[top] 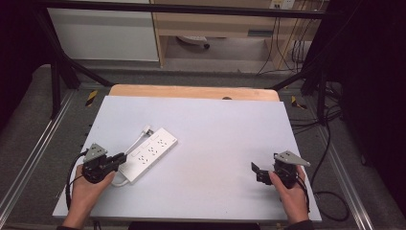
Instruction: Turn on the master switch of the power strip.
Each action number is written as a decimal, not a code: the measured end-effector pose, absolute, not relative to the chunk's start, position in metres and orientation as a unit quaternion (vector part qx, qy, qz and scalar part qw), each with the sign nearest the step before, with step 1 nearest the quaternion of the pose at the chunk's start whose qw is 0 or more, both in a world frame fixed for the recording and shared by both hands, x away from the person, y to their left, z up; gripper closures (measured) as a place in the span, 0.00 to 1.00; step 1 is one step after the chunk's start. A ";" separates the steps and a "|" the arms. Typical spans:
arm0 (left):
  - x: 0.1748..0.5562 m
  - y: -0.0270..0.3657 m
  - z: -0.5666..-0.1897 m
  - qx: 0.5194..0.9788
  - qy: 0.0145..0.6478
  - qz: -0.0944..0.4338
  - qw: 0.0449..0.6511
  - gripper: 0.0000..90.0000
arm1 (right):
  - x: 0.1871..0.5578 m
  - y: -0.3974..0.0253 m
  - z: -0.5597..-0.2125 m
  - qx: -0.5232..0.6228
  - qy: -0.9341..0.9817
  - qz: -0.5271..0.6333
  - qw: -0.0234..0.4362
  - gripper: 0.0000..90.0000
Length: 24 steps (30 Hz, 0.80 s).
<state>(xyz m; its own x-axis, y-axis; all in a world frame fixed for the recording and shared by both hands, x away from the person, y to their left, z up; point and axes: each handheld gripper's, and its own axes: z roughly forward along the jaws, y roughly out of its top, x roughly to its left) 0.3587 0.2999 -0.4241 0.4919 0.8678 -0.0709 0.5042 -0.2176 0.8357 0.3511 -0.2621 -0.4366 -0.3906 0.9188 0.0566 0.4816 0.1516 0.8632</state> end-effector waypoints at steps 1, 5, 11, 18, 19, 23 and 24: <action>0.359 0.300 -0.424 0.750 0.457 0.214 0.428 0.84 | 0.351 -0.262 -0.437 0.490 0.715 0.429 0.255 0.04; 0.359 0.299 -0.424 0.745 0.457 0.216 0.435 0.76 | 0.351 -0.262 -0.437 0.490 0.715 0.429 0.255 0.04; 0.361 0.297 -0.425 0.739 0.462 0.209 0.442 0.58 | 0.351 -0.262 -0.437 0.490 0.715 0.429 0.255 0.04; 0.361 0.294 -0.423 0.732 0.461 0.201 0.459 0.42 | 0.351 -0.262 -0.437 0.490 0.715 0.429 0.255 0.04; 0.361 0.294 -0.423 0.732 0.460 0.201 0.461 0.40 | 0.351 -0.262 -0.437 0.490 0.715 0.429 0.255 0.04; 0.361 0.293 -0.422 0.725 0.460 0.199 0.472 0.29 | 0.351 -0.262 -0.437 0.490 0.715 0.429 0.255 0.04; 0.361 0.293 -0.421 0.724 0.461 0.199 0.474 0.26 | 0.351 -0.262 -0.437 0.490 0.715 0.429 0.255 0.04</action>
